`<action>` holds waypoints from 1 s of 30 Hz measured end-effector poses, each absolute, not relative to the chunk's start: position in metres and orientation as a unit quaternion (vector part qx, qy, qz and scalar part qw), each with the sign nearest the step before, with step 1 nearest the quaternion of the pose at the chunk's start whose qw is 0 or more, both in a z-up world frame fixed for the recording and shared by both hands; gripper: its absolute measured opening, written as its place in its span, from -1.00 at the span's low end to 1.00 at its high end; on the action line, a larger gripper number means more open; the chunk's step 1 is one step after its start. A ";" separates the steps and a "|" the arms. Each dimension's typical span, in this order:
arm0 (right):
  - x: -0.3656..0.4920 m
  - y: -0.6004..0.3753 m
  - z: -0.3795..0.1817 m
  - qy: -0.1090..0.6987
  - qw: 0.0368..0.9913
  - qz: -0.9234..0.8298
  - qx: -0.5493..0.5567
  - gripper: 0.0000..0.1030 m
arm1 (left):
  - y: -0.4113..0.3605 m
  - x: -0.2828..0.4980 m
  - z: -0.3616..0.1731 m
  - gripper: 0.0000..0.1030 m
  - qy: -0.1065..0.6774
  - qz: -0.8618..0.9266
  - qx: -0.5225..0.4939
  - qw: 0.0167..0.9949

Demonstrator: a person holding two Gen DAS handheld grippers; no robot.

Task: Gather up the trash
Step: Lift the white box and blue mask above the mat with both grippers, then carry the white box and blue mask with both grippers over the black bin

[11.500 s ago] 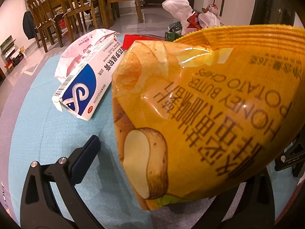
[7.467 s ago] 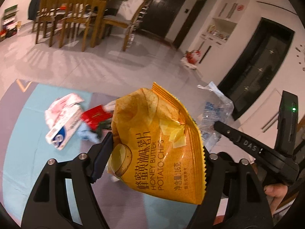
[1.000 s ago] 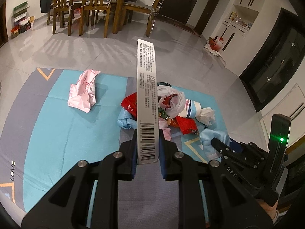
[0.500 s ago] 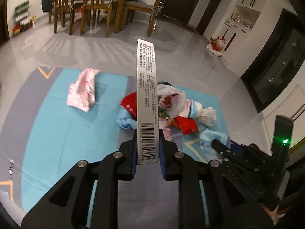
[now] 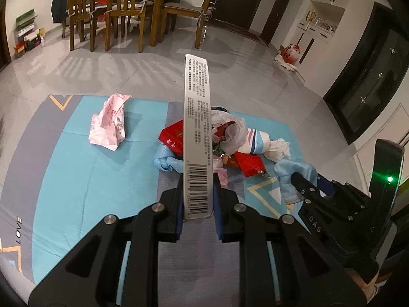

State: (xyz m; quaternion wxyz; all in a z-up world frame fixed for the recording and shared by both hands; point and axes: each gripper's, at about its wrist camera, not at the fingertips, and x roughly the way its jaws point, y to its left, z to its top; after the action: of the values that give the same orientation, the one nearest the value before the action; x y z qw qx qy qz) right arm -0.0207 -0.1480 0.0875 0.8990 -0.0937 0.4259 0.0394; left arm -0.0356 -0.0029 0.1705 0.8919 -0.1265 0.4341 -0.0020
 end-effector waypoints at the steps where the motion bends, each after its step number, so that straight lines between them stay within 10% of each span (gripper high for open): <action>1: -0.021 -0.147 0.088 0.424 0.900 0.038 -0.096 -0.41 | -0.004 -0.036 0.171 -0.61 0.433 -0.001 -0.123 0.893; 30: -0.013 -0.192 0.119 0.390 0.919 -0.021 -0.052 -0.41 | -0.055 -0.031 0.179 -0.61 0.430 -0.089 -0.120 0.890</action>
State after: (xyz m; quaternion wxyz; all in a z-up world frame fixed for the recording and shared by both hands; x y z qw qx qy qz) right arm -0.0129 -0.1921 0.1193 0.9190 -0.0516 0.3902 -0.0214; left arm -0.0313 -0.0550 0.1794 0.8902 -0.1198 0.4304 -0.0888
